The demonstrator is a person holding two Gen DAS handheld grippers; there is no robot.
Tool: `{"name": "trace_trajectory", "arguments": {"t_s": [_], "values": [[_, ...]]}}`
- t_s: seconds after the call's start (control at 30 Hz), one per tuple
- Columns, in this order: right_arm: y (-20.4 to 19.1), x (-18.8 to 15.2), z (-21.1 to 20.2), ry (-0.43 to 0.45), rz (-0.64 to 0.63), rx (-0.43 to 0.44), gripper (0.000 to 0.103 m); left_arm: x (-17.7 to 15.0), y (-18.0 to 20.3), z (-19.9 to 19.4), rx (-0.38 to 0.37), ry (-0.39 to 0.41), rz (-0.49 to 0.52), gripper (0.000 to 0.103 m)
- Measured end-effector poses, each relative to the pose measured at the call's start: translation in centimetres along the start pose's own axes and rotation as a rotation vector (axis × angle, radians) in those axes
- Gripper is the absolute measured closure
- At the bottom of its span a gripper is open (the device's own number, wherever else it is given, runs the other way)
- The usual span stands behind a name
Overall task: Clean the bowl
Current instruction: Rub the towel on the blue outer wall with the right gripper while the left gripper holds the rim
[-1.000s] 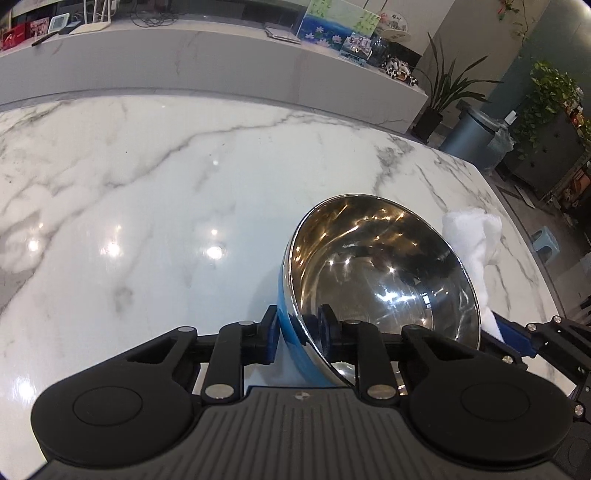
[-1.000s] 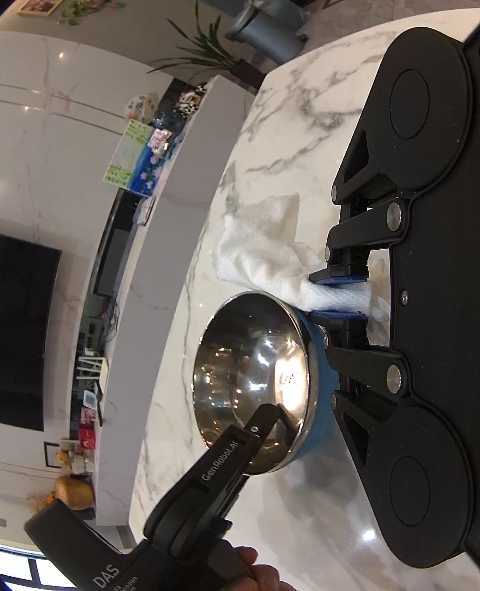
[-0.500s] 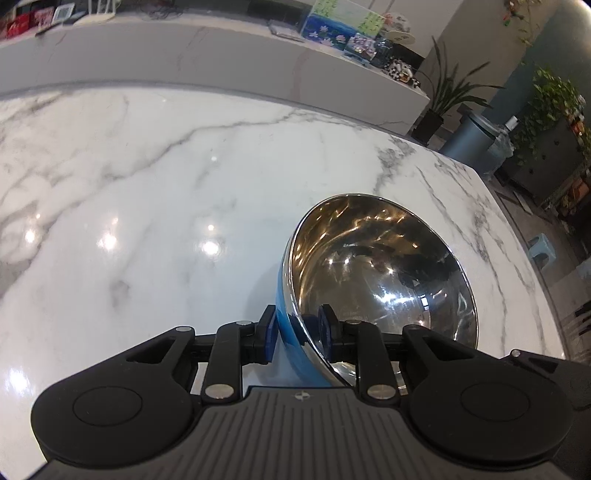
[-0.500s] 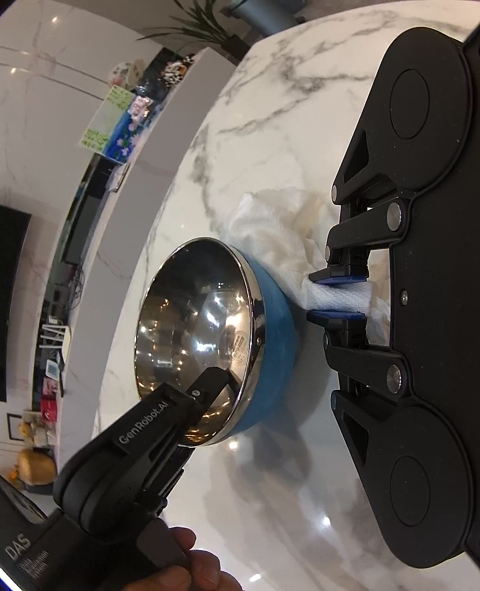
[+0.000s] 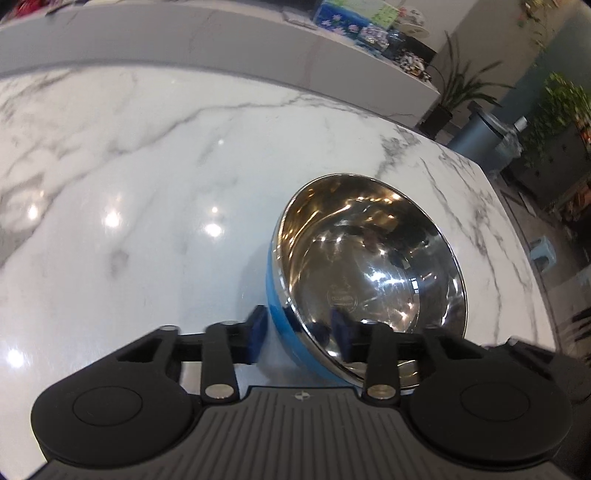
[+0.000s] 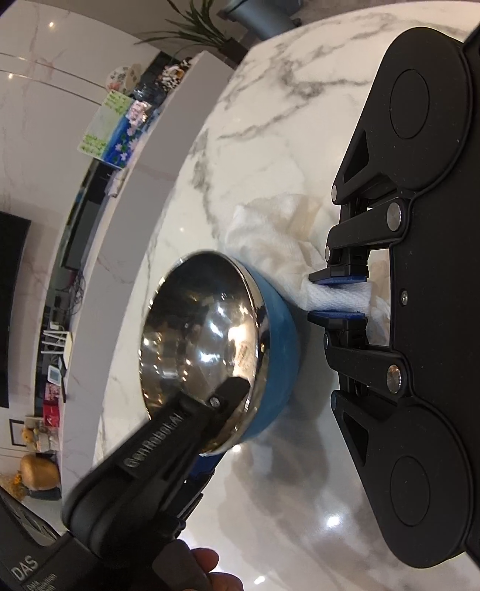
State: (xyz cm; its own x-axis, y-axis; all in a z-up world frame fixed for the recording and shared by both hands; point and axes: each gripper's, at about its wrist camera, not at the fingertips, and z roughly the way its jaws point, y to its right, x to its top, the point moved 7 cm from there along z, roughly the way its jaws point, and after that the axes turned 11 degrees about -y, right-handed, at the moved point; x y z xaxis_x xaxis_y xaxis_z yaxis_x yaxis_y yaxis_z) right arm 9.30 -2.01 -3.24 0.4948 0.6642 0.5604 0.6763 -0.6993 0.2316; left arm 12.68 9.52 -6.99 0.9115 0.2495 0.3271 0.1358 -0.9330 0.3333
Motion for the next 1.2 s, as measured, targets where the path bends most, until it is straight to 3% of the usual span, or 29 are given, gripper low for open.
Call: {"name": "trace_trajectory", "arguments": {"t_s": [0.2,0.33,0.83,0.93,1.0,1.2], "values": [[0.9,0.6,-1.3,0.075,-0.026,-0.068,0.091,0.6,0.0,-0.4,0.027,0.051,0.055,0.087],[1.0,0.8,-1.9,0.105,-0.037,-0.07,0.091,0.8,-0.2,-0.5,0.034,0.068,0.067,0.087],[-1.4,-0.6,0.2,-0.022,-0.088,0.014,0.091,0.6,-0.5,-0.4,0.023,0.062,0.055,0.087],[-1.5,-0.7,0.2,-0.022,-0.093,0.011,0.091,0.5,-0.7,-0.4,-0.02,0.035,-0.002,0.076],[-1.4,-0.8,0.2,-0.022,-0.086,0.015,0.091,0.3,-0.7,-0.2,-0.037,0.011,-0.031,0.057],[-1.5,-0.4,-0.2,-0.026,-0.076,0.017,0.091,-0.4,-0.7,-0.1,-0.043,-0.044,-0.069,0.056]]}}
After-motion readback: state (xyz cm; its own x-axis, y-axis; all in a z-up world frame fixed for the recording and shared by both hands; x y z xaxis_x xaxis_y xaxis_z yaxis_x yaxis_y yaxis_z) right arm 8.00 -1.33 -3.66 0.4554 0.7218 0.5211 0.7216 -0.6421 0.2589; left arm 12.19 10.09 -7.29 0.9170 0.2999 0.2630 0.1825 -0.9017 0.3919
